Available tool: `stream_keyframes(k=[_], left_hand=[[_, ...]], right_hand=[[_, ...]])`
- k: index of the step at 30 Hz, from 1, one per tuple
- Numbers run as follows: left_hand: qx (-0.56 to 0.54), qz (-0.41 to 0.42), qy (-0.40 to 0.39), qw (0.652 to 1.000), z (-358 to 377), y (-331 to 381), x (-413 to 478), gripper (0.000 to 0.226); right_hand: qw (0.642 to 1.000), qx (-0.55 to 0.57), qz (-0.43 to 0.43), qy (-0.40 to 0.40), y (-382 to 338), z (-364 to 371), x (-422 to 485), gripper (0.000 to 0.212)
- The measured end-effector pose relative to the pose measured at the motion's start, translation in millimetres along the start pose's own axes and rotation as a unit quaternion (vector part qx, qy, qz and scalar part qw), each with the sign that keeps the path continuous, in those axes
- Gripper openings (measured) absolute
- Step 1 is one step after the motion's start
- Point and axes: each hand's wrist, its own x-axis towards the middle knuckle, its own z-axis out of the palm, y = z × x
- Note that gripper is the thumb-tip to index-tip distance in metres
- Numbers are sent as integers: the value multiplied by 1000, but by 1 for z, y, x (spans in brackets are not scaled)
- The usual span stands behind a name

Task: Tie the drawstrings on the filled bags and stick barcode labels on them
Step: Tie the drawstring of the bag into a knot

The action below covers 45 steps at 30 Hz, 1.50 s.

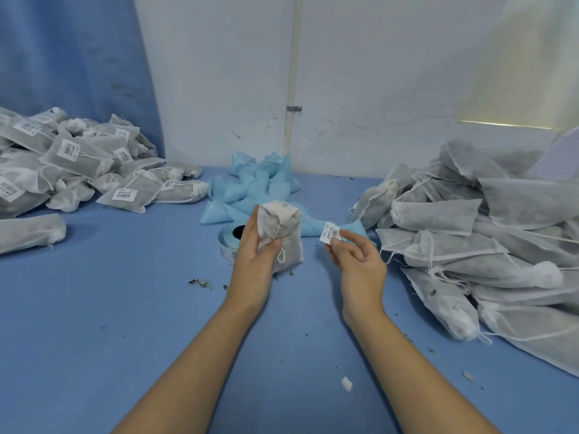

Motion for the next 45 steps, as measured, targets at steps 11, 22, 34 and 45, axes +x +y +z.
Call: stream_keyframes(k=[11,22,34,45], left_hand=[[-48,37,66,996,8,4,1,29],[-142,1,82,987,8,3,6,23],[-219,-42,61,973,12,6,4,22],[-169,-30,77,982,11,7,6,19]], right_hand=[[972,102,196,-83,-6,11,-10,6],[943,25,267,-196,-4,17,-20,9],[940,-9,259,-222,-6,18,-22,19],[961,-6,187,-202,-3,16,-21,12]])
